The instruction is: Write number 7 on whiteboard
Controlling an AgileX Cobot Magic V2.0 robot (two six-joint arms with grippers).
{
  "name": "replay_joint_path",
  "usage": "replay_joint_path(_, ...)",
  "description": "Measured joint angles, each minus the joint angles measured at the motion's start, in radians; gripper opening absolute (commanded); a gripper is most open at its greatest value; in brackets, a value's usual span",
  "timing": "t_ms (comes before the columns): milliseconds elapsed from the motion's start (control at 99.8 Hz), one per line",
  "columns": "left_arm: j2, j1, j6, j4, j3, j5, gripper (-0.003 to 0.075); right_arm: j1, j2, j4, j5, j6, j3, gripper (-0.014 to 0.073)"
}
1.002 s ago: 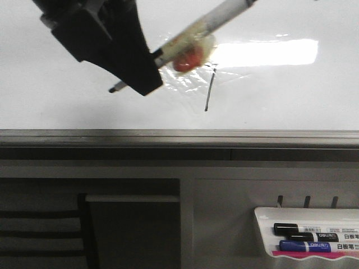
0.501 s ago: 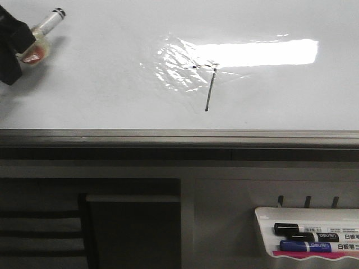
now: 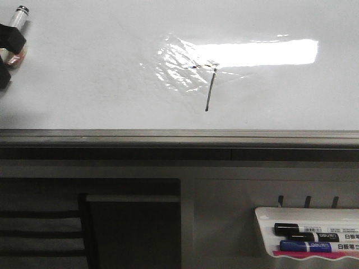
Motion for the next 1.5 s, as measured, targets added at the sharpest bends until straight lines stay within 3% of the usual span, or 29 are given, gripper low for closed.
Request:
replay_joint_path(200,0.011,0.0,0.0,0.0,0.0,-0.004,0.0001,0.0,0.0,0.0,0.0,0.0,0.0,0.0331)
replay_joint_path(301,0.011,0.0,0.0,0.0,0.0,-0.004,0.0109,0.0,0.0,0.0,0.0,0.0,0.0,0.0331)
replay_joint_path(431,0.013,0.0,0.0,0.0,0.0,-0.004,0.0308,0.0,0.0,0.0,0.0,0.017,0.0,0.0331)
replay_joint_path(501,0.011,0.0,0.0,0.0,0.0,-0.004,0.0351,0.0,0.0,0.0,0.0,0.044,0.0,0.0331)
replay_joint_path(631,-0.031,0.0,0.0,0.01,0.0,0.015,0.0347,0.0,0.0,-0.011,0.004,0.164,0.0,0.0331)
replay_joint_path(852,-0.243,0.0,0.0,0.044,0.0,0.101,0.0347,-0.083,-0.039,-0.167,-0.008,0.624,0.026,0.0331)
replay_joint_path(1042,-0.464,0.0,0.0,0.062,0.071,0.126,0.0347,-0.231,-0.135,-0.208,-0.091,0.747,0.18,0.033)
replay_joint_path(1152,-0.586,0.0,0.0,0.063,0.173,0.095,0.0347,-0.268,-0.221,-0.208,-0.174,0.772,0.284,0.0326)
replay_joint_path(1242,-0.685,0.0,0.0,0.064,0.269,0.029,0.0347,-0.269,-0.295,-0.208,-0.255,0.778,0.354,0.0261)
replay_joint_path(1423,-0.811,0.0,0.0,0.066,0.427,-0.116,0.0341,-0.269,-0.412,-0.208,-0.398,0.784,0.47,0.0001)
replay_joint_path(1503,-0.827,0.0,0.0,0.066,0.472,-0.169,0.0291,-0.269,-0.44,-0.208,-0.428,0.784,0.505,-0.007)
